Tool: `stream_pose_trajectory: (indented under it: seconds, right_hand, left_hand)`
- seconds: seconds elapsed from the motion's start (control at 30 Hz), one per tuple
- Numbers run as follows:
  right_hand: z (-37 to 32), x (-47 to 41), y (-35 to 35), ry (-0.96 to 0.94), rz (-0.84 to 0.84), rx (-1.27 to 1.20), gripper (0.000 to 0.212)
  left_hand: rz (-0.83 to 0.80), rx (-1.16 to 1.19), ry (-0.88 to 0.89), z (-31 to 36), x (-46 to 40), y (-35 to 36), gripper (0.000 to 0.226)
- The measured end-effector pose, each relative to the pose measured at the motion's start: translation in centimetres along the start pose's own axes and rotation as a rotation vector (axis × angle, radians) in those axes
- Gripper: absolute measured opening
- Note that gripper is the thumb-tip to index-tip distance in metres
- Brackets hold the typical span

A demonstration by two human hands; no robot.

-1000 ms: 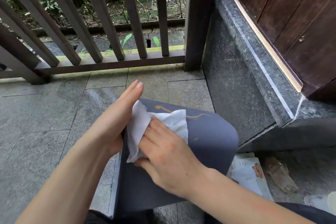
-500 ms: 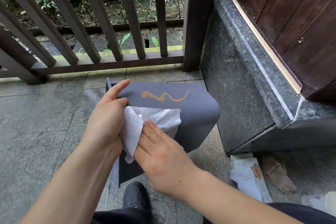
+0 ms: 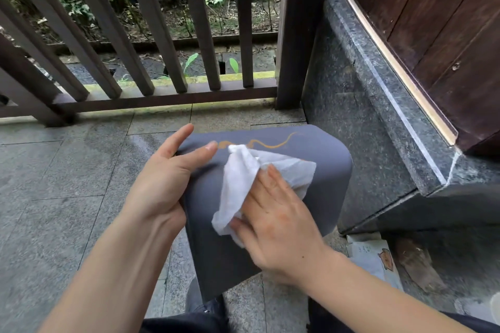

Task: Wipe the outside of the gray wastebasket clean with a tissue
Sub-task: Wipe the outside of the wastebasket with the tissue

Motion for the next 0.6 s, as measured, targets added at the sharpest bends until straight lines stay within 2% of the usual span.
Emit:
stream_pose_trajectory:
  seconds: [0.1,0.17,0.23,0.3,0.37,0.47,0.6]
  right_hand:
    - [3.1,-0.1,0.1,0.106,-0.026,0.034,0.042]
    - [6.0,-0.1,0.3,0.281,-0.087,-0.036,0.045]
    - [8.5,0.2,0.8,0.459,-0.157,-0.120,0.056]
    - [9.6,0.4,1.4,0.547,-0.179,-0.161,0.060]
    - [9.4,0.1,1.5,0.568,-0.152,-0.271,0.053]
    - [6.4,-0.9,1.2,0.364,-0.101,-0.354,0.035]
    - [-0.5,-0.9,1.4,-0.045,-0.073,-0.231,0.051]
  left_hand:
    - [0.024,0.036,0.000,0.3,-0.3,-0.7,0.068]
    - [0.041,0.051,0.009,0.5,-0.5,-1.3,0.052]
    - [0.041,0.070,0.023,0.7,-0.5,-1.6,0.043]
    - [0.038,0.078,0.044,0.8,-0.4,-1.7,0.044]
    - [0.048,0.080,0.070,0.9,-0.2,-1.7,0.047]
    - [0.076,0.106,0.099,0.5,0.1,-1.3,0.039]
    - [0.134,0.017,0.151,-0.7,-0.2,-1.0,0.019]
Point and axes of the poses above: each hand's wrist, its own x-axis away from the middle knuckle, its own y-axis out of the palm, z = x × y, the point moved 5 cm from there along -x, towards the middle knuckle, and after that the axes turned 7 degrees about x, right-handed, at the moved point
